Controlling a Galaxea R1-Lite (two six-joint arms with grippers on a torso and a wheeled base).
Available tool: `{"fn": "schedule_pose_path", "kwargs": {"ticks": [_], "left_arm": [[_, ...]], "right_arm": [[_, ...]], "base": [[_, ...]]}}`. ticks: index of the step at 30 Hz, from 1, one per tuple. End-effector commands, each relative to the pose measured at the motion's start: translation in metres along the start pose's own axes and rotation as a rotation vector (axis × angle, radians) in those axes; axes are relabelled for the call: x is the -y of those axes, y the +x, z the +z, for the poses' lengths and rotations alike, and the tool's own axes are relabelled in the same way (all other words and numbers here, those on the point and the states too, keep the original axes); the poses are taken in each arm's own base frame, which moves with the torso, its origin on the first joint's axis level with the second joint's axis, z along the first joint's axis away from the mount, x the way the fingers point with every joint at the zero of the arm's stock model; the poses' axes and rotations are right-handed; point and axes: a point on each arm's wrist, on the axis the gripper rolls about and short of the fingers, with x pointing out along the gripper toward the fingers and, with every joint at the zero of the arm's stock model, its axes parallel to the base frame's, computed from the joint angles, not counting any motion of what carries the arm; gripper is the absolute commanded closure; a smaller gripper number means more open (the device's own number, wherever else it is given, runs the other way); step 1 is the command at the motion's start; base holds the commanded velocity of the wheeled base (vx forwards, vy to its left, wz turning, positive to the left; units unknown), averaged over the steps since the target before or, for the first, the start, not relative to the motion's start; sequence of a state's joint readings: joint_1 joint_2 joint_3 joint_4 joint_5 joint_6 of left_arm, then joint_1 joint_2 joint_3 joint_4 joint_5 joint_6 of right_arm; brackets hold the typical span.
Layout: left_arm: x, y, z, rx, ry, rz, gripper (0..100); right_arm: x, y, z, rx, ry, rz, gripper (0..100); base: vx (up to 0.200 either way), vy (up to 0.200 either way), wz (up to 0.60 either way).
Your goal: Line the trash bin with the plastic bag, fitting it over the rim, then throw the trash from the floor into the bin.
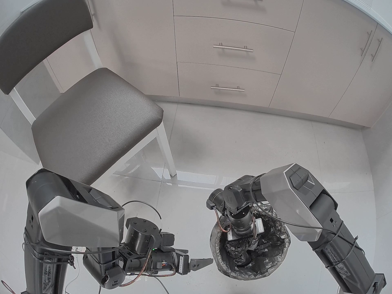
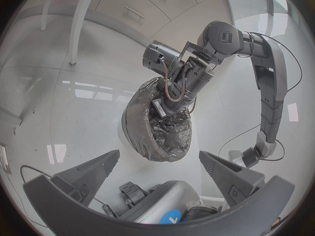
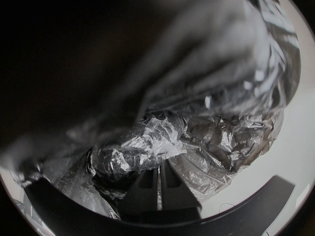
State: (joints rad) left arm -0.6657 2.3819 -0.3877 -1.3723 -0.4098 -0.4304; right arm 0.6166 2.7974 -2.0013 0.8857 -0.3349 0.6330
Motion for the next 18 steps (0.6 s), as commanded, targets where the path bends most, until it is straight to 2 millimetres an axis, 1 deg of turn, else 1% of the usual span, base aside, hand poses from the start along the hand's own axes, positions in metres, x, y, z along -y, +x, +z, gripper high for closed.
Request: {"fn": "schedule_pose_path", "kwargs": {"ticks": [1,3,11,15,18], "left_arm": [[0.000,0.000,0.000,-0.001,-0.001,0.001,0],[0.000,0.000,0.000,-0.001,-0.001,0.001,0],[0.000,0.000,-0.001,-0.002,-0.002,0.001,0],[0.000,0.000,0.000,-0.001,-0.001,0.001,0],[0.000,0.000,-0.001,-0.002,0.000,0.001,0]], "right_arm": [[-0.001,0.009,-0.002,-0.016,-0.004,-0.011,100],[-0.002,0.012,-0.003,-0.022,-0.007,-0.015,100],[-0.002,0.016,-0.002,-0.027,-0.004,-0.018,100],[-0.002,0.029,-0.003,-0.042,-0.003,-0.030,100],[-0.002,0.033,-0.003,-0.049,-0.001,-0.034,100]], "base": [[0.000,0.000,0.00],[0.000,0.000,0.00],[0.000,0.000,0.00],[0.000,0.000,0.00],[0.000,0.000,0.00]]}}
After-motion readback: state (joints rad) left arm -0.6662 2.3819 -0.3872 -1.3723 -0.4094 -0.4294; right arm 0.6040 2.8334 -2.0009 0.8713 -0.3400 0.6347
